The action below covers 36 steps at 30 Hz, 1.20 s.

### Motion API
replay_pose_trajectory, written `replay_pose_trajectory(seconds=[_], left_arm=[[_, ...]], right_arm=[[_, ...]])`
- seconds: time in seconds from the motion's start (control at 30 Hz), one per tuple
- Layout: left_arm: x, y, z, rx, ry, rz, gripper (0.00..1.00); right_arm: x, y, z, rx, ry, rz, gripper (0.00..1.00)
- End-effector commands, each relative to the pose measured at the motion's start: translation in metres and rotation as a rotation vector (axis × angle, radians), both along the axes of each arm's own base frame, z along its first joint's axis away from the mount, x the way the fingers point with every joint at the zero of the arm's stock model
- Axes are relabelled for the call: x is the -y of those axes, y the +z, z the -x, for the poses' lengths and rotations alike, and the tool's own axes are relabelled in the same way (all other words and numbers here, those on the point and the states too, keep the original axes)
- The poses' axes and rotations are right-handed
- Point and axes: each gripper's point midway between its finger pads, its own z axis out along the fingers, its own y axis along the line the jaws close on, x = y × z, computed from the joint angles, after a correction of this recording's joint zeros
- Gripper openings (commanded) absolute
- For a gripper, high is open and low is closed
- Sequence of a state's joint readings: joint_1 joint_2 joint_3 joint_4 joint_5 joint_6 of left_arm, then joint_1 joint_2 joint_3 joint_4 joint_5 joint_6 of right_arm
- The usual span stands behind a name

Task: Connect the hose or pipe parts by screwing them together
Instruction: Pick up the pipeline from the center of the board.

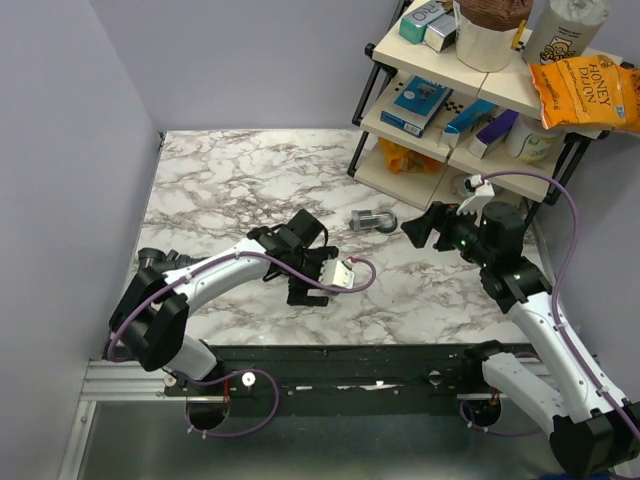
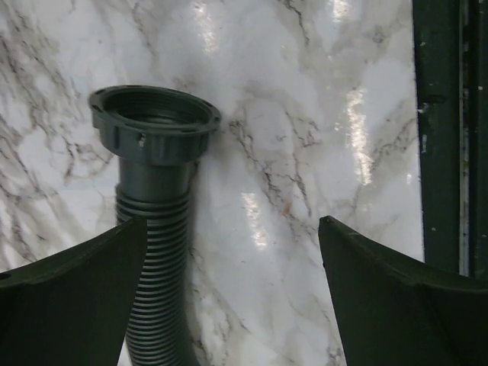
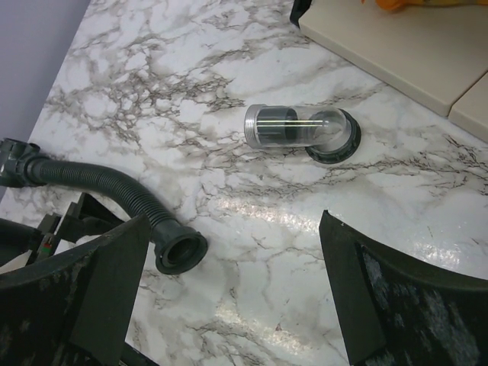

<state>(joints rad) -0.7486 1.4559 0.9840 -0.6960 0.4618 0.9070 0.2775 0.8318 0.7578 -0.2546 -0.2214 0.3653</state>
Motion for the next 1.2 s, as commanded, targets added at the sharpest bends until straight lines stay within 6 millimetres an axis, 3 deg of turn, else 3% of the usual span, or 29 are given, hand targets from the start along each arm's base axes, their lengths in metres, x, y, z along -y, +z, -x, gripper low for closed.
replay_pose_trajectory(seconds=[0.0,0.2,0.4,1.17], left_arm=[[0.039,0.009,-0.037,0.123,-0.094,0.102,0.99],[0.046,-0.010,-0.055,0.144,-0.106,0.093,0.99],[0.047,-0.019,-0.048,0.090,-0.154,0.078,0.99],[0.057,-0.043,-0.052,0.094,-0.269,0.097,0.99]], right_arm=[[0.005,0.004,-0.001,0.024,-0.023,0.002,1.00],[0.002,-0.001,-0.003,0.010,-0.001,0.015,1.00],[0.000,-0.004,-0.005,-0.003,0.009,0.024,1.00],[-0.005,-0.009,-0.003,-0.030,0.036,0.009,1.00]])
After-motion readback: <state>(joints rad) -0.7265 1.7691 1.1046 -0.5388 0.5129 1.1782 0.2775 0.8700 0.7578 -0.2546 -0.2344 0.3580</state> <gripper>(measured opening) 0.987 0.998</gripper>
